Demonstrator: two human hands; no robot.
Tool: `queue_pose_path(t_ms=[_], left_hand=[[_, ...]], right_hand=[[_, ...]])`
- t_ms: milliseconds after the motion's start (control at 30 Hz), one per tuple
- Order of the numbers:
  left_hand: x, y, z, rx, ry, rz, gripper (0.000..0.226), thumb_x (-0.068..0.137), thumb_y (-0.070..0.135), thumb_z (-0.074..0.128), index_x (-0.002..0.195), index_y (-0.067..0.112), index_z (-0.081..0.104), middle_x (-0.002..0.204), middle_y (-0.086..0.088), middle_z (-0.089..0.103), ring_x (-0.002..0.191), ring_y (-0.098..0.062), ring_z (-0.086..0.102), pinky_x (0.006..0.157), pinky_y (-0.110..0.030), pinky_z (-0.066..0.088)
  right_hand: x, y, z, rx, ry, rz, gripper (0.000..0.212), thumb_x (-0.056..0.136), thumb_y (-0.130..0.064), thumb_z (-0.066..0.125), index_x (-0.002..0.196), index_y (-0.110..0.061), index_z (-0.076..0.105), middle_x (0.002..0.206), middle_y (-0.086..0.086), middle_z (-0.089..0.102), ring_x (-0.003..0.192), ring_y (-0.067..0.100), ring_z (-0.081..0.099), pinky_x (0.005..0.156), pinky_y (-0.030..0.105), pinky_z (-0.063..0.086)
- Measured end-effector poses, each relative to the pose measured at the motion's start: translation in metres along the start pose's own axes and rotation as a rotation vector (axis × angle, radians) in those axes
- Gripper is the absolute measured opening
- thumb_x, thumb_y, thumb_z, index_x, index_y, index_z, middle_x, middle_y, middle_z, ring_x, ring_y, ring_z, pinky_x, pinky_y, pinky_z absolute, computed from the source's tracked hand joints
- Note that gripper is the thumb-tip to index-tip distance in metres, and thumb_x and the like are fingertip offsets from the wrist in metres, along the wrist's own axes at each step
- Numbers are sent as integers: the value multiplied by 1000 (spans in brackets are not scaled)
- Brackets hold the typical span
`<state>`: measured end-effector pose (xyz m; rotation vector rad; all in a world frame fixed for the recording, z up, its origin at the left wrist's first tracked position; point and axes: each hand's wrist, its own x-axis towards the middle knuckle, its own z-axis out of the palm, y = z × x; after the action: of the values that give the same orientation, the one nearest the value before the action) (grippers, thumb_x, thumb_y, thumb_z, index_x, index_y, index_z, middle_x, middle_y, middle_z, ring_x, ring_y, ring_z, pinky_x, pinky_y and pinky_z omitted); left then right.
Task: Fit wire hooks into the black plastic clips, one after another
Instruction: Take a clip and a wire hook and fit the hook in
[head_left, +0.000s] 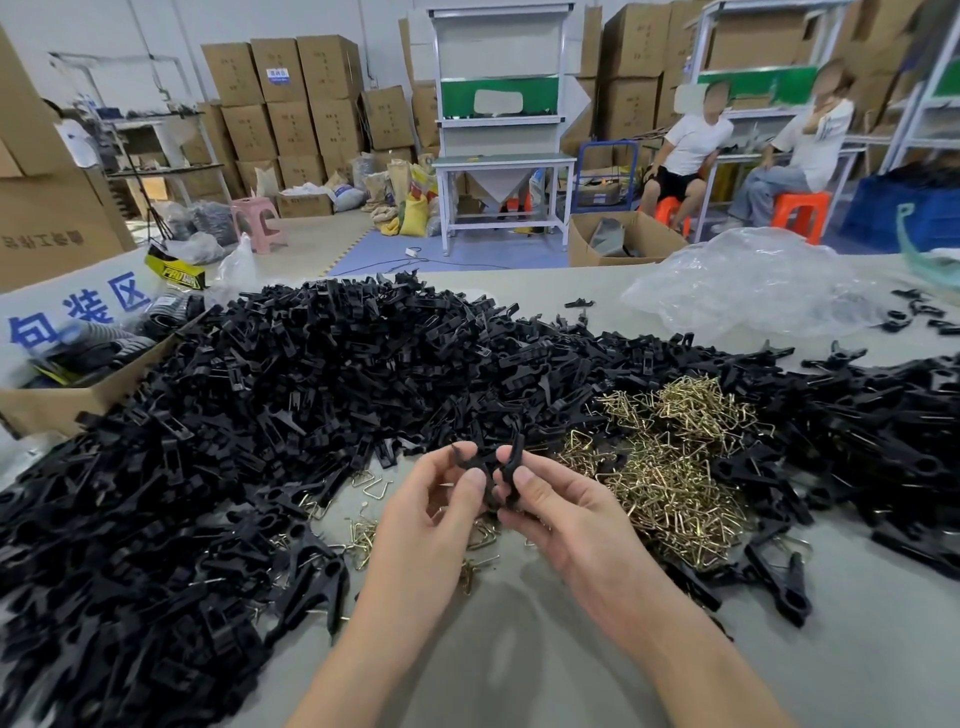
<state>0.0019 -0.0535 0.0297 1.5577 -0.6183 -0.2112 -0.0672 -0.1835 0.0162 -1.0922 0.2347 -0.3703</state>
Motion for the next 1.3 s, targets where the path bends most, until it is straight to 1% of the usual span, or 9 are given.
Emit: queue_pose_path(t_ms=[167,267,333,567,667,800,933,1033,1300], left_hand=[[0,-3,1,-44,5,-17,43,100,18,57,138,37,50,88,1,66,73,-7,64,68,-20,53],[-1,-1,0,-76,24,23,28,101,13,55,118,34,62,85,0,69,78,-21,68,67,-25,57],[0,-3,-1,-54,21,36,21,101,10,53,105,26,68,86,0,72,78,-16,68,66,-20,55],[-1,-8,1,108,-7,33,30,99,15,58,112,42,62,87,9,69,76,-7,64,69,-22,52],[0,-7,1,88,36,50,23,99,22,59,112,39,66,84,-4,67,70,-12,61,66,-32,52],[1,-3,-3,1,19,39,21,96,21,63,105,37,74,100,5,71,88,-2,67,72,-14,51],[0,1,-1,7,-45,47,42,98,12,59,98,51,73,87,2,73,69,0,62,66,-16,52],[2,-1,-1,28,-39,58,51,98,10,60,100,61,69,89,1,71,70,-3,62,69,-23,53],[0,-4,-3,-38,-61,31,30,96,10,64,107,36,74,90,8,77,77,3,67,68,-10,49]], right_hand=[[-1,-2,3,26,-10,-4,31,81,-28,72,112,-25,78,107,9,77,99,20,74,84,24,57],[-1,-1,3,47,-10,-12,30,81,-24,72,110,-21,79,104,11,77,93,22,75,84,26,57],[-1,-1,3,43,-19,-7,29,83,-23,71,110,-21,78,108,12,77,97,22,75,84,26,58],[-1,-3,1,37,-37,-21,30,85,-24,69,114,-21,77,115,13,75,106,25,73,88,31,59],[-1,-3,0,-7,3,-39,25,91,-19,67,112,-23,78,112,9,76,98,19,74,84,27,58],[-1,-2,-1,-90,34,-64,24,97,-11,63,110,-23,78,112,5,76,98,16,74,85,28,59],[-6,-2,2,-192,0,-90,26,99,-8,60,114,-22,76,110,2,77,94,13,74,86,27,59],[-6,-4,3,-207,29,-104,26,99,-7,60,112,-24,75,107,0,78,95,11,74,90,31,60],[-6,-6,3,-224,40,-133,25,98,-6,61,119,-14,73,107,1,78,91,11,74,91,33,59]])
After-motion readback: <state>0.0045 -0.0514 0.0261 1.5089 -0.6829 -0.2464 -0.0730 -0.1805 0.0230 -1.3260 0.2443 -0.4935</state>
